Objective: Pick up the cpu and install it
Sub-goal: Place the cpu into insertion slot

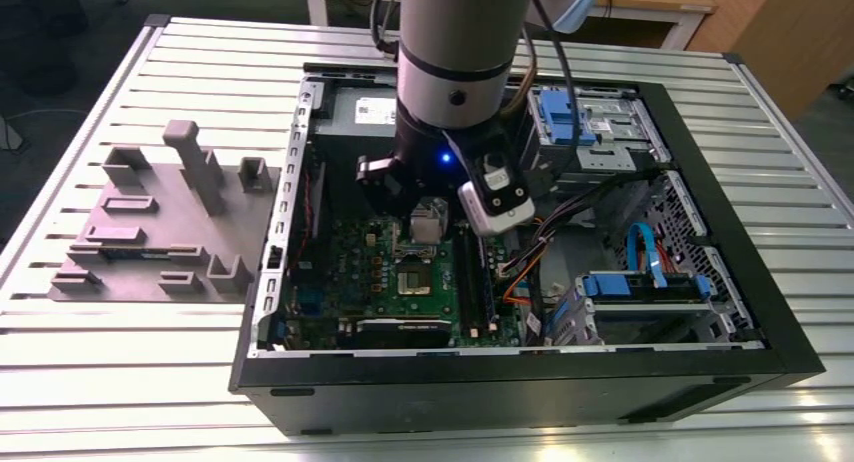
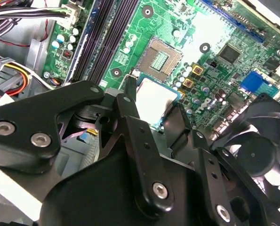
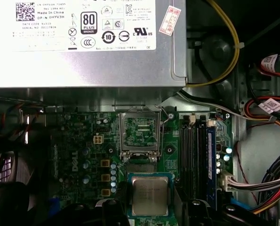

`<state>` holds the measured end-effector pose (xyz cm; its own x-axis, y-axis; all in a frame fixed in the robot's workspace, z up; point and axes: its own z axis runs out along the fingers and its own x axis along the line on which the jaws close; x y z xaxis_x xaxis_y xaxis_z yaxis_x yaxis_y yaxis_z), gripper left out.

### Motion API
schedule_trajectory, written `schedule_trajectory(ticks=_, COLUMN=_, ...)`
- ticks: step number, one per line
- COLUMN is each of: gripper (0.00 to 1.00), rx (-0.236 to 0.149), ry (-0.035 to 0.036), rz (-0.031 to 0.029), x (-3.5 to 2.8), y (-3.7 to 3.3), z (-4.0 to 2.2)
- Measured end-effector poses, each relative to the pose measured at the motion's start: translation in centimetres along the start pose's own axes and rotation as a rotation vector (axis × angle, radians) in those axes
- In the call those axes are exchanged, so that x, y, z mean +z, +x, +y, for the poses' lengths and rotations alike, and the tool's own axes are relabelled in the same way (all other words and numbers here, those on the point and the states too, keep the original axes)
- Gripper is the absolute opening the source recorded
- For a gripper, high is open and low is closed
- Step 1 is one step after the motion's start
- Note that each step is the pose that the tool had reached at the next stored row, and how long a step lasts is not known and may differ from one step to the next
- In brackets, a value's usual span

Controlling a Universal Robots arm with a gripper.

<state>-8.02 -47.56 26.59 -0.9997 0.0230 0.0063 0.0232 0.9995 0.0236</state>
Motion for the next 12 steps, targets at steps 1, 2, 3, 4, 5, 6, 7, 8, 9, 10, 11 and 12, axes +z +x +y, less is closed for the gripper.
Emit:
schedule_trajectory(ticks=1, gripper=0.47, rx=0.000, ry=-0.0001, rz=0.0000, x=0.05, y=0.00, z=0.00)
schedule_trajectory(ticks=2, gripper=0.47, rx=0.000, ry=-0.0002, rz=0.0000, x=0.10, y=0.00, z=0.00)
schedule_trajectory(ticks=3, gripper=0.47, rx=0.000, ry=-0.0001, rz=0.0000, x=0.13, y=0.00, z=0.00)
schedule_trajectory(ticks=4, gripper=0.47, rx=0.000, ry=0.0001, rz=0.0001, x=0.15, y=0.00, z=0.00)
schedule_trajectory(ticks=5, gripper=0.47, rx=0.000, ry=0.0002, rz=0.0002, x=0.15, y=0.00, z=-0.01)
schedule_trajectory(ticks=6, gripper=0.47, rx=0.000, ry=0.0000, rz=0.0001, x=0.44, y=0.00, z=-0.01)
schedule_trajectory(ticks=7, gripper=0.47, rx=0.000, ry=-0.0001, rz=0.0000, x=0.70, y=0.00, z=-0.02)
schedule_trajectory(ticks=8, gripper=0.47, rx=0.000, ry=-0.0001, rz=0.0000, x=0.70, y=0.00, z=-0.01)
schedule_trajectory(ticks=9, gripper=0.47, rx=0.000, ry=0.0000, rz=0.0000, x=0.71, y=0.00, z=-0.02)
schedule_trajectory(ticks=10, gripper=0.47, rx=0.000, ry=-0.0001, rz=0.0000, x=0.71, y=0.00, z=-0.02)
schedule_trajectory(ticks=11, gripper=0.47, rx=0.000, ry=-0.0001, rz=0.0000, x=0.71, y=0.00, z=-0.02)
schedule_trajectory(ticks=12, gripper=0.47, rx=0.000, ry=-0.0001, rz=0.0000, x=0.71, y=0.00, z=-0.02)
